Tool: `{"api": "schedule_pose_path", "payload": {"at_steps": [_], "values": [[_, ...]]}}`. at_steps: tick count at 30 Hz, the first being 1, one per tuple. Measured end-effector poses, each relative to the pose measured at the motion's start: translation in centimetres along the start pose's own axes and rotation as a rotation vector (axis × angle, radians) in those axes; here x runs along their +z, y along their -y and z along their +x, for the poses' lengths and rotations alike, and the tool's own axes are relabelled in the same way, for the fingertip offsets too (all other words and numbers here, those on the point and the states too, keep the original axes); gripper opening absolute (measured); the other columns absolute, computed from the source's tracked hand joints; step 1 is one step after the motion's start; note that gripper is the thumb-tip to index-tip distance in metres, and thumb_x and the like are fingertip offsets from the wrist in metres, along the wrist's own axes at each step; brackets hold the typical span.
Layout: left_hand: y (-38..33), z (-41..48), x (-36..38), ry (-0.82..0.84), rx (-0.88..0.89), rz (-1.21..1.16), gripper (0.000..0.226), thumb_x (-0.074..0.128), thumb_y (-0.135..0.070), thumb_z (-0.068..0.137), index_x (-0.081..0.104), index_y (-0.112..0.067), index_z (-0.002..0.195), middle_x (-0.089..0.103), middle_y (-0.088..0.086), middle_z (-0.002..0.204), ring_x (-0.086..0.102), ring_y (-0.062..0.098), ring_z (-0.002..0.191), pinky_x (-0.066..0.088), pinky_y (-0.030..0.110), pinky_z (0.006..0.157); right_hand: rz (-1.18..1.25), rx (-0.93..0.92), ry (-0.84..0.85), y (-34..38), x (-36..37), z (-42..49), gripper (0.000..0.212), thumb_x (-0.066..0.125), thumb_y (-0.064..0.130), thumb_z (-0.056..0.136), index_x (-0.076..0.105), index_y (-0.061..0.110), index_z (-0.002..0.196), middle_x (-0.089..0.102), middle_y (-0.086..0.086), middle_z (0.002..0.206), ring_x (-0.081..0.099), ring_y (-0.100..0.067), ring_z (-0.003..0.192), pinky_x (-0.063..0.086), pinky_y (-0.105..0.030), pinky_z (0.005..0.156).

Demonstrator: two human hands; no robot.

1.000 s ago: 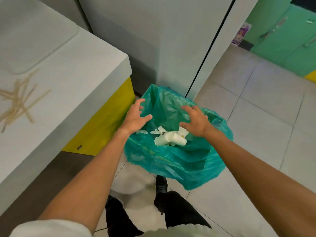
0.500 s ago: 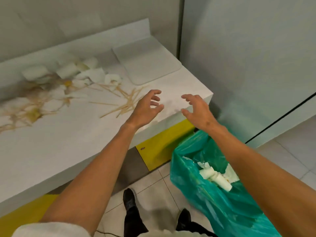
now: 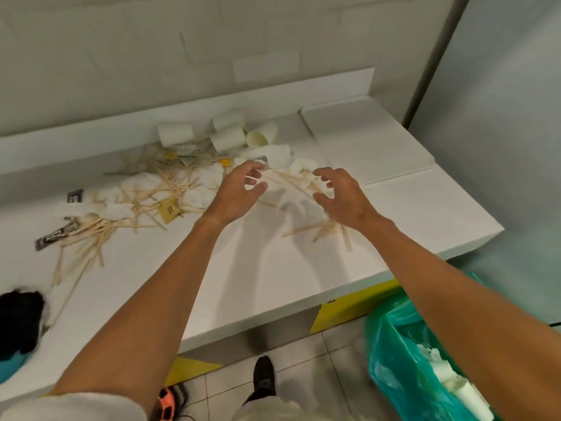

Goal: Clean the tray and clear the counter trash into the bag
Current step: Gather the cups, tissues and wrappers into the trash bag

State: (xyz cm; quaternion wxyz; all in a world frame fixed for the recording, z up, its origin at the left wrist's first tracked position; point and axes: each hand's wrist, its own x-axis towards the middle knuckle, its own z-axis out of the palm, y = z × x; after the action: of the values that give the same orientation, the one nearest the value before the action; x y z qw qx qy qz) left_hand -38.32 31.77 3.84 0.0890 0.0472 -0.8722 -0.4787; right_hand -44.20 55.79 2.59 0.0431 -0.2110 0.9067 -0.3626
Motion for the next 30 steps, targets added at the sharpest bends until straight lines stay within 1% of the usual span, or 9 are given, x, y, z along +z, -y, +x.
{"api": "schedule_pose_path", "payload": {"at_steps": [5,10,13,16,18,21,25,28,30], "values": [[4.3,4.6,-4.9,-0.027,-0.012,0.023,0.029,0.067,-0.018,0.090,0.060,-0.021,0.118,0.061,0.002,0.112,0.060,0.018,0.102,0.051,0.029,0.087,-0.039,0.011,-0.003,3.3,3.4,6.2,0.045,0.063,0.027,0.092,0.048,0.029,0.135,0.049,-0.004,0.130,0.053,-0.021,0.118,0.042,-0.047,0.104],[6.7,8.5,-7.1,-0.014,0.005,0.014,0.029,0.066,-0.009,0.089,0.059,-0.014,0.117,0.056,0.001,0.103,0.054,0.014,0.094,0.044,0.007,0.076,-0.046,0.024,-0.023,5.5,6.0,11.0,0.045,0.062,0.029,0.091,0.049,0.028,0.134,0.049,-0.005,0.131,0.055,-0.022,0.116,0.045,-0.045,0.102],[7.9,10.4,-7.7,0.013,-0.002,0.009,0.029,0.063,-0.005,0.090,0.058,-0.013,0.117,0.054,0.002,0.103,0.053,0.010,0.092,0.043,0.006,0.075,-0.041,0.031,-0.026,6.5,7.6,13.5,0.044,0.061,0.030,0.091,0.050,0.027,0.134,0.048,-0.006,0.131,0.054,-0.023,0.117,0.045,-0.045,0.103],[9.4,12.5,-8.3,0.041,0.001,0.021,0.032,0.064,-0.010,0.089,0.059,-0.015,0.120,0.053,0.002,0.109,0.053,0.007,0.090,0.047,0.015,0.079,-0.036,0.042,-0.025,7.1,8.9,15.9,0.046,0.060,0.030,0.090,0.048,0.030,0.134,0.045,-0.005,0.132,0.054,-0.025,0.116,0.044,-0.042,0.104],[10.4,14.2,-8.6,0.036,0.003,0.068,0.033,0.065,-0.015,0.089,0.058,-0.019,0.121,0.052,0.001,0.115,0.052,0.010,0.098,0.047,0.022,0.088,-0.067,0.048,-0.033,7.3,9.6,17.6,0.048,0.060,0.031,0.090,0.047,0.030,0.136,0.041,-0.006,0.135,0.052,-0.025,0.118,0.042,-0.039,0.105],[11.0,16.3,-9.0,0.005,0.022,0.190,0.037,0.064,-0.022,0.090,0.056,-0.022,0.126,0.051,0.002,0.125,0.051,0.012,0.112,0.043,0.025,0.099,-0.129,0.040,-0.039,7.4,10.2,20.2,0.053,0.061,0.032,0.089,0.044,0.029,0.139,0.033,-0.008,0.140,0.045,-0.027,0.125,0.039,-0.041,0.109],[12.1,19.0,-9.0,0.029,0.048,0.285,0.043,0.062,-0.024,0.089,0.052,-0.020,0.131,0.047,0.009,0.131,0.048,0.017,0.120,0.037,0.024,0.099,-0.190,0.092,-0.014,6.9,11.4,23.6,0.054,0.058,0.039,0.088,0.044,0.028,0.139,0.027,-0.011,0.145,0.039,-0.032,0.130,0.039,-0.042,0.109],[13.1,20.8,-8.6,0.053,0.036,0.304,0.051,0.062,-0.024,0.087,0.048,-0.018,0.135,0.042,0.012,0.134,0.045,0.022,0.125,0.035,0.024,0.102,-0.172,0.154,0.004,6.3,12.5,25.8,0.048,0.056,0.043,0.089,0.049,0.030,0.135,0.026,-0.011,0.146,0.035,-0.033,0.134,0.038,-0.040,0.109],[13.8,21.6,-8.0,0.064,0.021,0.320,0.055,0.064,-0.025,0.086,0.045,-0.019,0.137,0.040,0.012,0.135,0.043,0.024,0.126,0.035,0.027,0.102,-0.162,0.187,0.019,6.1,13.5,26.7,0.044,0.055,0.045,0.089,0.052,0.032,0.131,0.026,-0.009,0.145,0.038,-0.034,0.132,0.040,-0.038,0.108]]}}
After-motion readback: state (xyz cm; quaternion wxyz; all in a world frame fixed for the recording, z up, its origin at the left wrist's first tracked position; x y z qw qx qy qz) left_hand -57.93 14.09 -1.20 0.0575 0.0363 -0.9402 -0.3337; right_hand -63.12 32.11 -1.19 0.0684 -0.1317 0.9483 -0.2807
